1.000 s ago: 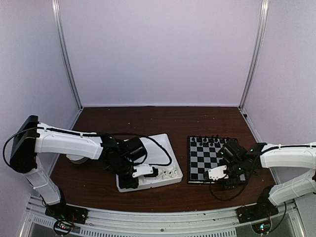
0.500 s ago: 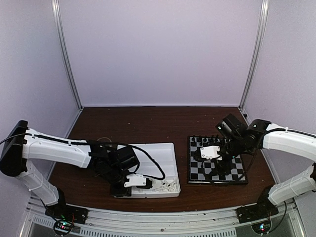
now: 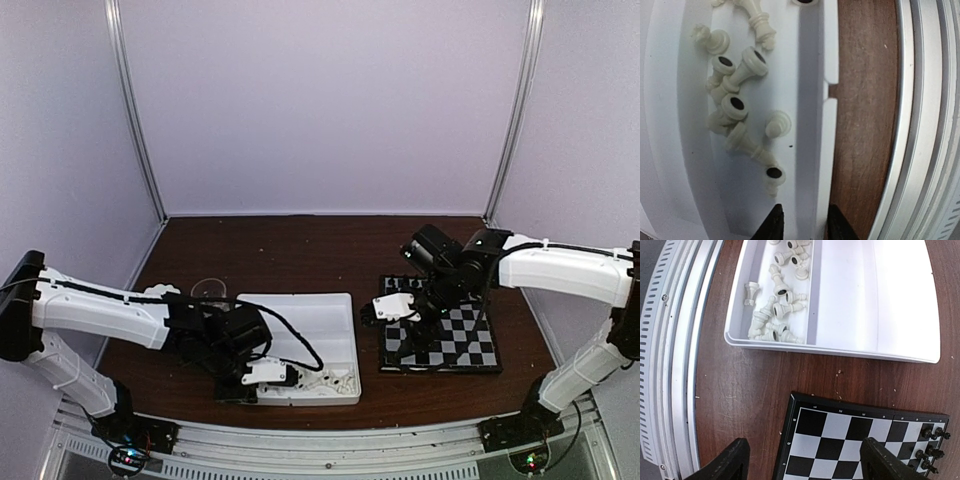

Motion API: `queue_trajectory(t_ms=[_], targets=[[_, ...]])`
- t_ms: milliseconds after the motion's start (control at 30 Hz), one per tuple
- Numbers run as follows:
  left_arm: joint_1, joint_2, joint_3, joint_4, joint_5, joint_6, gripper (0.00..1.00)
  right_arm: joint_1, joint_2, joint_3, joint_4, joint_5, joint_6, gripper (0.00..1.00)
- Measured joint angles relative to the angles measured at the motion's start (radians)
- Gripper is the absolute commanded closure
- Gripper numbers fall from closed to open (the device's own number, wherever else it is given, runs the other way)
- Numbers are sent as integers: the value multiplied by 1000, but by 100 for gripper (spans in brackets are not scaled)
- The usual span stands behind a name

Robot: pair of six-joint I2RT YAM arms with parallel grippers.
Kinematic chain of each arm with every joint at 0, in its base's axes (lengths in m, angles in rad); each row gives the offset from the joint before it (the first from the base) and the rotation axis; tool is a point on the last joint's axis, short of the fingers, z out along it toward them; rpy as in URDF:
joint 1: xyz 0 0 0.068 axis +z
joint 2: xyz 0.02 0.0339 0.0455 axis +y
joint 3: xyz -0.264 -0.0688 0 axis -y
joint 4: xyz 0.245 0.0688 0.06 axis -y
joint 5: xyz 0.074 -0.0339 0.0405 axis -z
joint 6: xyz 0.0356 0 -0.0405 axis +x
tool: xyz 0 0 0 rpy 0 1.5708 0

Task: Set up the chess pieces on the board
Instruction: Move the storage box to the center of the board, then pick up the rook from the storage box.

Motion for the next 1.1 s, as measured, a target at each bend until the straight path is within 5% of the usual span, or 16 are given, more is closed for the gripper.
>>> queue_trajectory(t_ms=[133, 267, 500, 700, 1100], targets=[[0, -104, -2, -5, -14, -29, 55, 28, 29, 42, -3, -4, 6, 30], [23, -270, 13, 0, -52, -103, 45, 70, 90, 111, 6, 3, 33, 48], [347, -293, 146, 59, -104, -310, 46, 169, 257, 251, 33, 19, 54, 68], [424, -145, 288, 153, -172, -420, 49, 246, 439, 393, 40, 54, 41, 72], [584, -137, 198, 254, -91, -504, 49, 297, 602, 486, 4, 104, 22, 76]])
